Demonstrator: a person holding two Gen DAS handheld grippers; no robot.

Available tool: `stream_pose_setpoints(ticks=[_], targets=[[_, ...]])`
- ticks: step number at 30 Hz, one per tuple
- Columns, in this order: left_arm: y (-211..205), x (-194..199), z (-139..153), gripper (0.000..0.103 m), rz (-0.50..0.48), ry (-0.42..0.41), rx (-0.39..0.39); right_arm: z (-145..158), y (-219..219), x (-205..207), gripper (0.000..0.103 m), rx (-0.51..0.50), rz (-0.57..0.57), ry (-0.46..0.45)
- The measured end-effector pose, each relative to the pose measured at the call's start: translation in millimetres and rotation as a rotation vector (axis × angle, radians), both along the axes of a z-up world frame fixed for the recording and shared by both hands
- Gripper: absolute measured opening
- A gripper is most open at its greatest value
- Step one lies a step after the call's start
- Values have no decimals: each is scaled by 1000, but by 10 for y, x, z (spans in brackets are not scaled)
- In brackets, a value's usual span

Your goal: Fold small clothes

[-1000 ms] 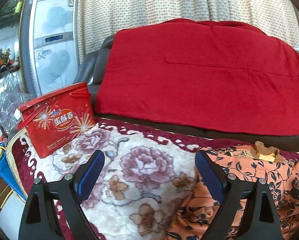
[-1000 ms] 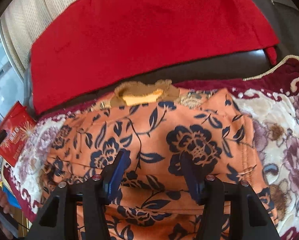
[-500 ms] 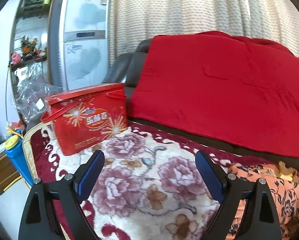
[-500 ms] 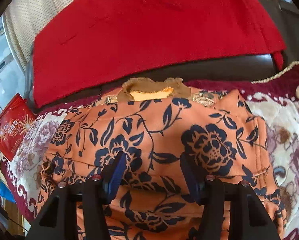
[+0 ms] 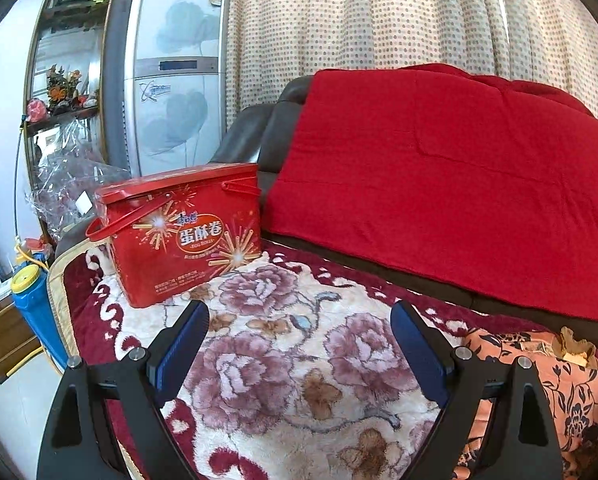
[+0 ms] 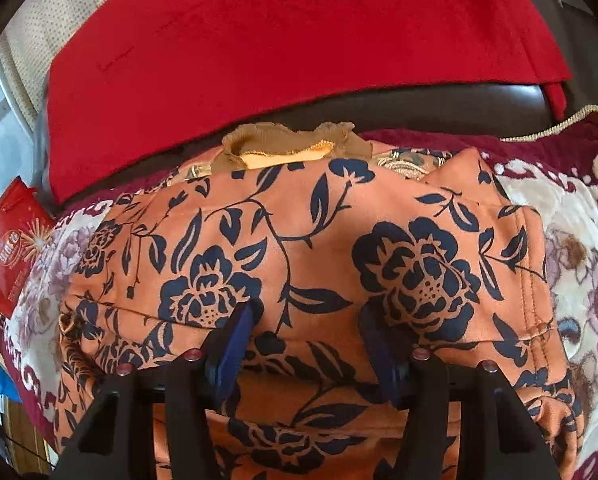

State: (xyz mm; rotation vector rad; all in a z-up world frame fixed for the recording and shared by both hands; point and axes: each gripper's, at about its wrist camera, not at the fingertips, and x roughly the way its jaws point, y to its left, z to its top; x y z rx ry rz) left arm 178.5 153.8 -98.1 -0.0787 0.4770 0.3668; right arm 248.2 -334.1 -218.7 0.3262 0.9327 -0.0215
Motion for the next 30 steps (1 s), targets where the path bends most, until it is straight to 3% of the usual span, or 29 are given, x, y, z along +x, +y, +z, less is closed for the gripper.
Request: stream_pose_setpoints(ticks=[7,12,16,21,27,30], targets=[[-264,-117,-207,92,-161,107,-17,327,-254,-520,60,27,-17,-134],[-400,-544,-636,92,-281,242,2,390,-608,-1319,70,60,-58,-204],[-392,-943,-941,92,-337,362,-30,275,-824,-1873,70,40,-81,-152],[-490,-1459,-1128,92,-415,439,-17,137,-957,-2434,70,13,-79,-71],[-507,-1829,-1290,92,-498,535,-83,-128,-910,-2803,70,55,-26,77],[-459,-1880,-1344,86,-516,562,-125,-322,-869,-2901,71,122,-17,153]])
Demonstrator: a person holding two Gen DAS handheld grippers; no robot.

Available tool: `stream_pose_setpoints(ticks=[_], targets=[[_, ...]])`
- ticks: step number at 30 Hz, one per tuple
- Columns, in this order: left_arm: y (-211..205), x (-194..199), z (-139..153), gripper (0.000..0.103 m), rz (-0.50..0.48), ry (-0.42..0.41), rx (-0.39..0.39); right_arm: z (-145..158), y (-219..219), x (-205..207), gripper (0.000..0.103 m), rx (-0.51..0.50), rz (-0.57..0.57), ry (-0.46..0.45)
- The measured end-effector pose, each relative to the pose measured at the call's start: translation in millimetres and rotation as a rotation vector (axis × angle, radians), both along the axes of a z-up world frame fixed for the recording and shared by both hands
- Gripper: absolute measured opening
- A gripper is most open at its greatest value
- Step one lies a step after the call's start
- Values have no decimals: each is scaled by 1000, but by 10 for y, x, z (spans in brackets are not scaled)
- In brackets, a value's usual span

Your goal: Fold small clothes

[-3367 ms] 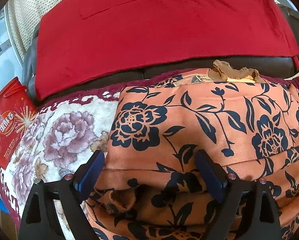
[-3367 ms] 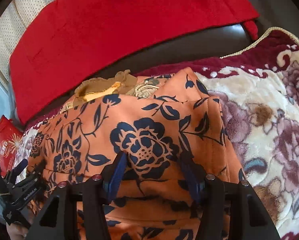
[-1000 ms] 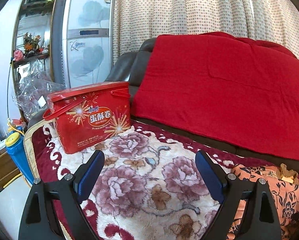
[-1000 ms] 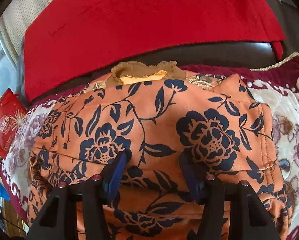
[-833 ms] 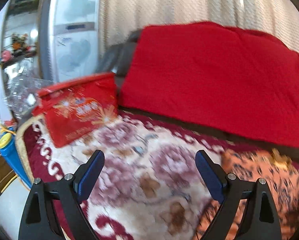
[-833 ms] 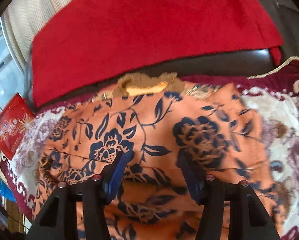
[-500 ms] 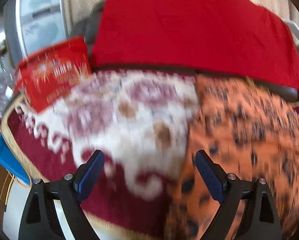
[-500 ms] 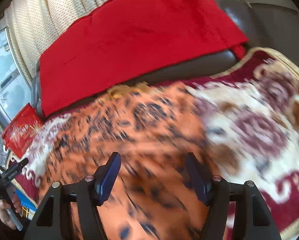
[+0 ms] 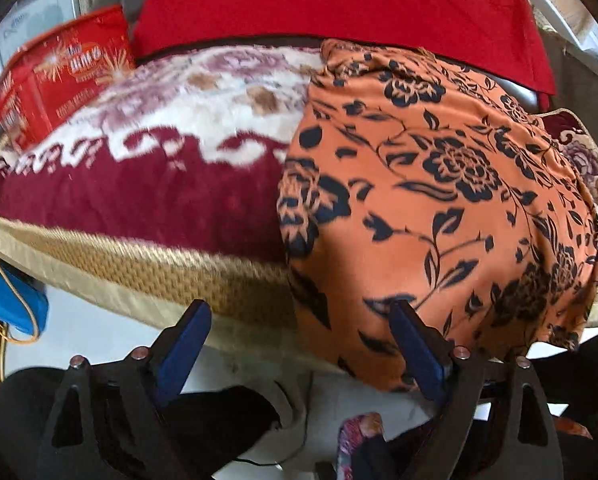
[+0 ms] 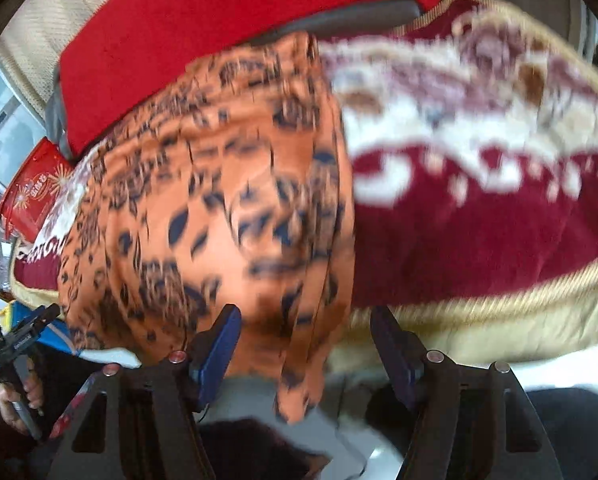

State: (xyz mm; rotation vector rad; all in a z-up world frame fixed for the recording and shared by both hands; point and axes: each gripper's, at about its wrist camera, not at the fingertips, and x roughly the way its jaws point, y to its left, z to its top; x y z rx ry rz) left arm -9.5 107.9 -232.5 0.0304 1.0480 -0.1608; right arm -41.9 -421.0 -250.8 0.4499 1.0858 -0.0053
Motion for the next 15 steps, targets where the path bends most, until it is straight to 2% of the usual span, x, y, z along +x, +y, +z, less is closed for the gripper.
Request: stream_pose_setpoints(ticks=[1,3,5,9,11,15], targets=[[29,4,-11,81,5,15,-17,-88,24,-23,71,18,3,25],[132,45,-39,77,26,57,-75,-224,78,-31,72,5,0,68],[219,87,-65,77,29,94,-117,-393,99,1,73,3,-9,123],[220,93,-179,77,8,157,-129,-708,95,75,73,81,-42,200],[182,102,-254,77,-7,194,-144,-804,98,89,73,137,-56,211],[51,153,-392,77,-45,234,-164,-836,101,76,73,168,-61,199]])
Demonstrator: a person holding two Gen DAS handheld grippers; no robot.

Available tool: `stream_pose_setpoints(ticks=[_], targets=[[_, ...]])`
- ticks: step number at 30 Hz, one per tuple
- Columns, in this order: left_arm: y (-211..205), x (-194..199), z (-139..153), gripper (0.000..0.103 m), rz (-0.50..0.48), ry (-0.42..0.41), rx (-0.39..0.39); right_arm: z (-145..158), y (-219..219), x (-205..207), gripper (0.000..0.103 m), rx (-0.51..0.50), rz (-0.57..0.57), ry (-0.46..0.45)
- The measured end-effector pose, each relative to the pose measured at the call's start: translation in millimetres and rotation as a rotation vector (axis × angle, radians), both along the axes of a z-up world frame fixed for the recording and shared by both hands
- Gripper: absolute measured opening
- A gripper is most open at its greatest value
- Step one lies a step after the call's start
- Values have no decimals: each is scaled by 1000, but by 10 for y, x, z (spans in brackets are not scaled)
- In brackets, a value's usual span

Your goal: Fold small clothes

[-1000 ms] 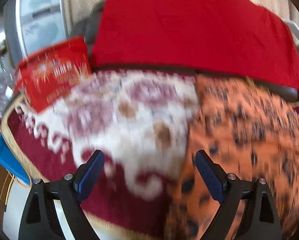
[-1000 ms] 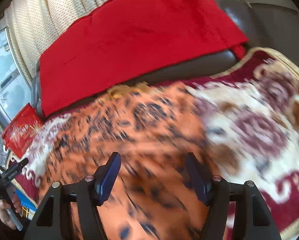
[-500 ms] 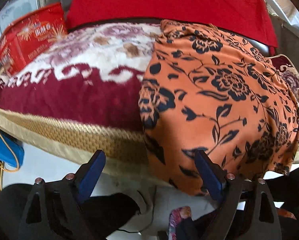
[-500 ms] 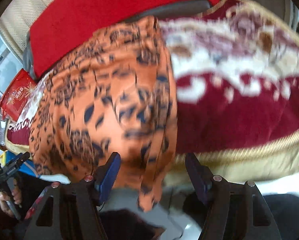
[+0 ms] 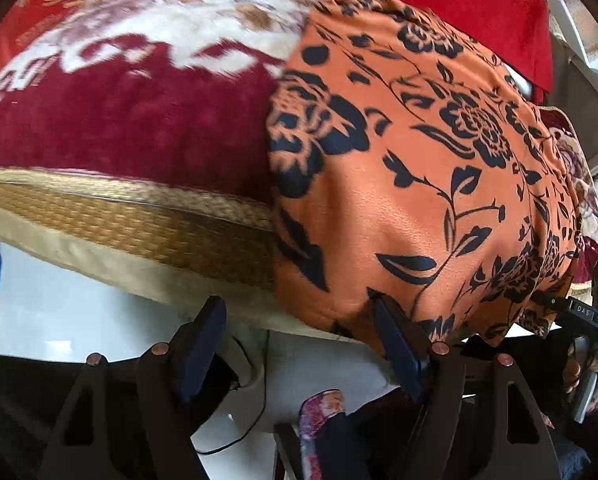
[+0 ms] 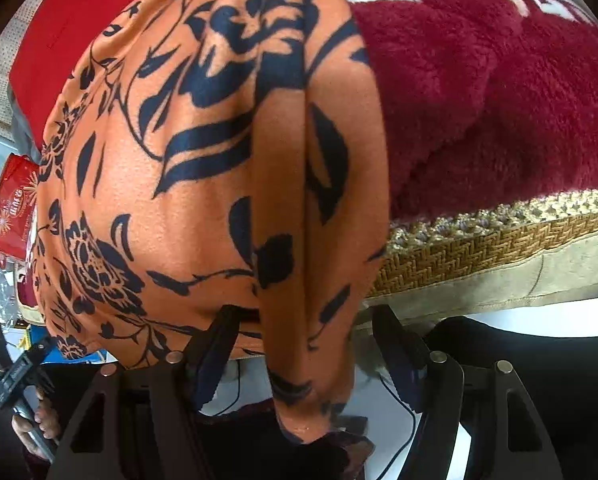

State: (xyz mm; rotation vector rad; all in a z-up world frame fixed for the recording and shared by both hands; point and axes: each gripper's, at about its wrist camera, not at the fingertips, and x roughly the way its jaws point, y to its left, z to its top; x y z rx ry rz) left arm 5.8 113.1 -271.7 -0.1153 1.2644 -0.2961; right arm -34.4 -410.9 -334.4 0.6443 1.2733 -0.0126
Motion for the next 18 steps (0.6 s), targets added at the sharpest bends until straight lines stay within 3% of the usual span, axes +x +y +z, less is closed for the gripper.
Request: stream_pose_setpoints(ticks=[2,4,5,6,7,9,15,17,18], targets=[[-1,28,-24,77,7,-7,-16,-7,-36,-31,72,26,-19,-22],[21,52,-12,74,18,-17,-60,-23,-69,-76,60,55,-30,-34],[46,76,13,68,9,-20,-87,-25,-81,-91,46,64,-24,-37],[39,78,23,52,-6,-18,-109,-21,-91,-114,29,69,-17,-41],[30,89,28,44,-20,-14,-119,9,-80,-147,22,52,-8,-46],[32,72,59,44,-37,-22,-128,92,-35,-203,10,27,4,-62],[268,98,105,43,5,-20,-174,454,-147,-405,8,39,-36,-151],[340,99,82,46,18,-10,-176,579,-212,-425,8,27,-45,-169],[349,107,60,53,19,2,-172,634,-232,-452,8,26,-49,-178]])
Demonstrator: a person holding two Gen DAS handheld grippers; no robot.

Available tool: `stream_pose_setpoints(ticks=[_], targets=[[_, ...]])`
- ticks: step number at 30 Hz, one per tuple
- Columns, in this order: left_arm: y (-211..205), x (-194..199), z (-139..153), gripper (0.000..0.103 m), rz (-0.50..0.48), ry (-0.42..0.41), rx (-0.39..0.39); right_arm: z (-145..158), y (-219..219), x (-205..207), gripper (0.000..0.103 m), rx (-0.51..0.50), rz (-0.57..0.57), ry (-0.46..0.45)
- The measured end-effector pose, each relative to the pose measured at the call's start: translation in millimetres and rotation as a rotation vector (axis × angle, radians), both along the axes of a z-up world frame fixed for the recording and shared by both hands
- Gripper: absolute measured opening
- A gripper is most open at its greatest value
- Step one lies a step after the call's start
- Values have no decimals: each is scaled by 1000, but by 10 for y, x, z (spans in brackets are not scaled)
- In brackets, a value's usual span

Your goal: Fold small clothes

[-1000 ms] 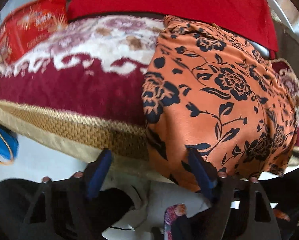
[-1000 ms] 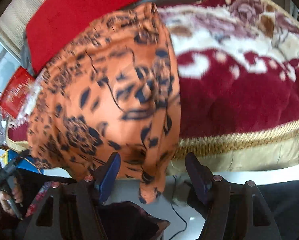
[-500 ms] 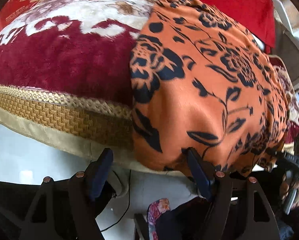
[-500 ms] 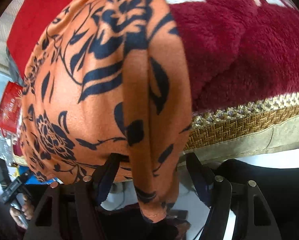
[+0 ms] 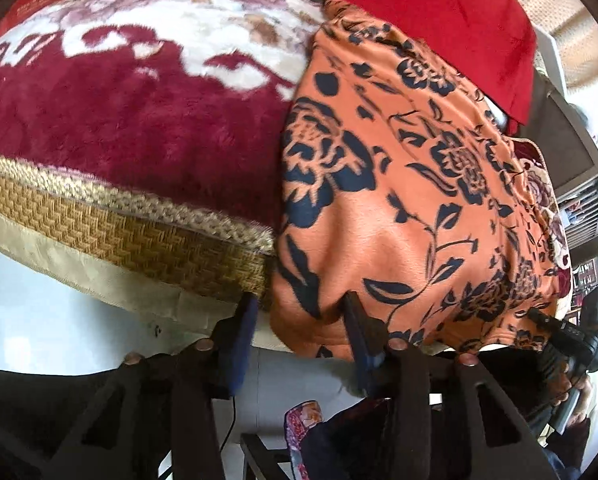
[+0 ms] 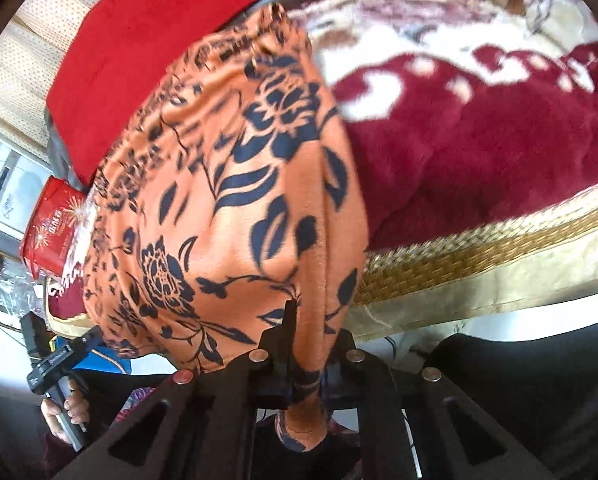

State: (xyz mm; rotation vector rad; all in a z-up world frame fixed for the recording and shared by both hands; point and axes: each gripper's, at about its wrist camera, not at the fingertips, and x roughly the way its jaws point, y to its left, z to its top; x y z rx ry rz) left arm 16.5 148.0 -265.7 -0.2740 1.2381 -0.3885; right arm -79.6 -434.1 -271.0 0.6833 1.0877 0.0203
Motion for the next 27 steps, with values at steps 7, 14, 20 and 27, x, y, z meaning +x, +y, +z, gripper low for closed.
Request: stream_pose_setpoints(ticks=[7,14,20,27], targets=[[-73,122,-223,35,-38,58,-42,49,-36,-40,8,9,5,8],[-161,48,38,7,-97,-31,-99,45,2,71,8,46,-1,-21],[-168,129,568,7,-128,-119,-247,416,-105,63,8,170,10,-139],[-319,704,1298,7,-160,-236,-288,1046,-413,432,8,234,-14,-322]])
